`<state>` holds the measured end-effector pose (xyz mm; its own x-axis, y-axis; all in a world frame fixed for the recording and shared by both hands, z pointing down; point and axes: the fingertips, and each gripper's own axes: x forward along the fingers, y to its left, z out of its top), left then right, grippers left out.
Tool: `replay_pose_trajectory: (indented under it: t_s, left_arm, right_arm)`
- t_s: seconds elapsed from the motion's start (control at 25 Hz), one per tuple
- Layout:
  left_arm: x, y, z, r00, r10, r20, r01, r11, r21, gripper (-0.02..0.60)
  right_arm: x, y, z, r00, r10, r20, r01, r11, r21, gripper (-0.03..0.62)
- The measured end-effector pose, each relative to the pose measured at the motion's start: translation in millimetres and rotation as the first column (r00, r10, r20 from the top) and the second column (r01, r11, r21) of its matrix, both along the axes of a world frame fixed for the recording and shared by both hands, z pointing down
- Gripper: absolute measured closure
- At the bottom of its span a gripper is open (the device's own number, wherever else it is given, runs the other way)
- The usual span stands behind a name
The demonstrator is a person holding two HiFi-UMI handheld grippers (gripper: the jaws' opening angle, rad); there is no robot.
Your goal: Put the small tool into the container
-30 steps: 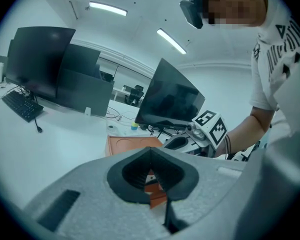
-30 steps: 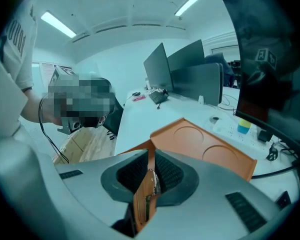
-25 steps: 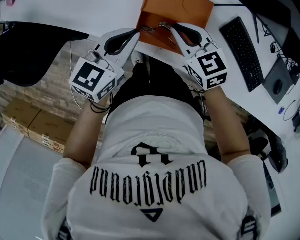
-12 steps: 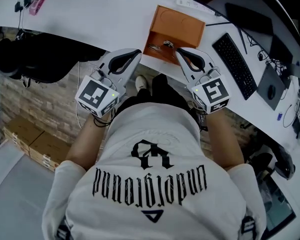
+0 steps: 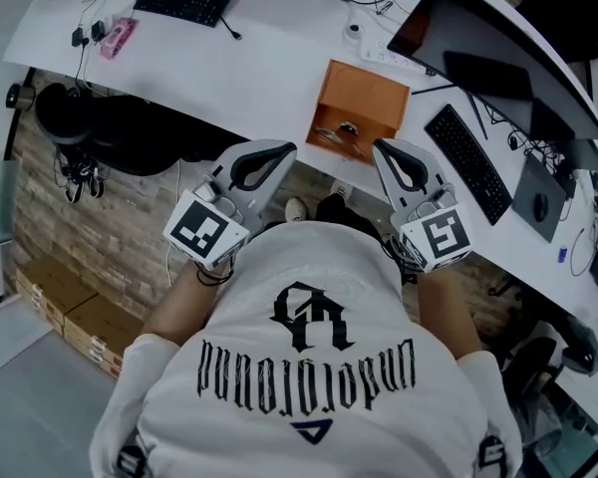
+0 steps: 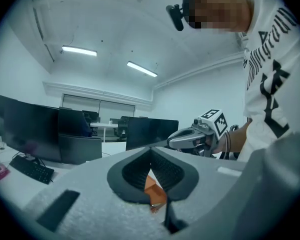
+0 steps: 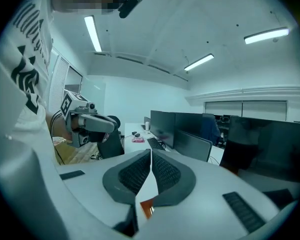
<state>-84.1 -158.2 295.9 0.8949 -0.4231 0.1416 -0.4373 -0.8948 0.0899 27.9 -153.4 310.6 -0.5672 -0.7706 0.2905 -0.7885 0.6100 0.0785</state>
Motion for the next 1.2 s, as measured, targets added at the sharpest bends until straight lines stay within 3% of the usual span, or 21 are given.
replay_pose_trajectory:
  t_s: [0.32, 0.68, 1.2]
  left_arm:
    - [-17.1, 16.9, -16.4, 0.999, 0.002, -0.038, -0.001, 0.999, 0.042, 0.568]
    - [3.3, 41.7, -24.3, 0.999, -0.023, -0.046, 0.025, 0.998, 0.055, 0.568]
    - [83.7, 133.3, -17.4, 0.996, -0.085, -0.001, 0.085, 0.996, 0.036, 0.568]
  right_arm:
    - [-8.8, 25.7, -16.1, 0.999, 0.043, 0.002, -0.043, 0.998, 0.039, 0.574]
    - [4.0, 53.7, -19.0, 1.000, 0.009, 0.017, -0.009, 0.999, 0.037, 0.574]
    - [96.0, 145.7, -11.5, 0.999, -0.024, 0.045, 0.023, 0.999, 0.027, 0.574]
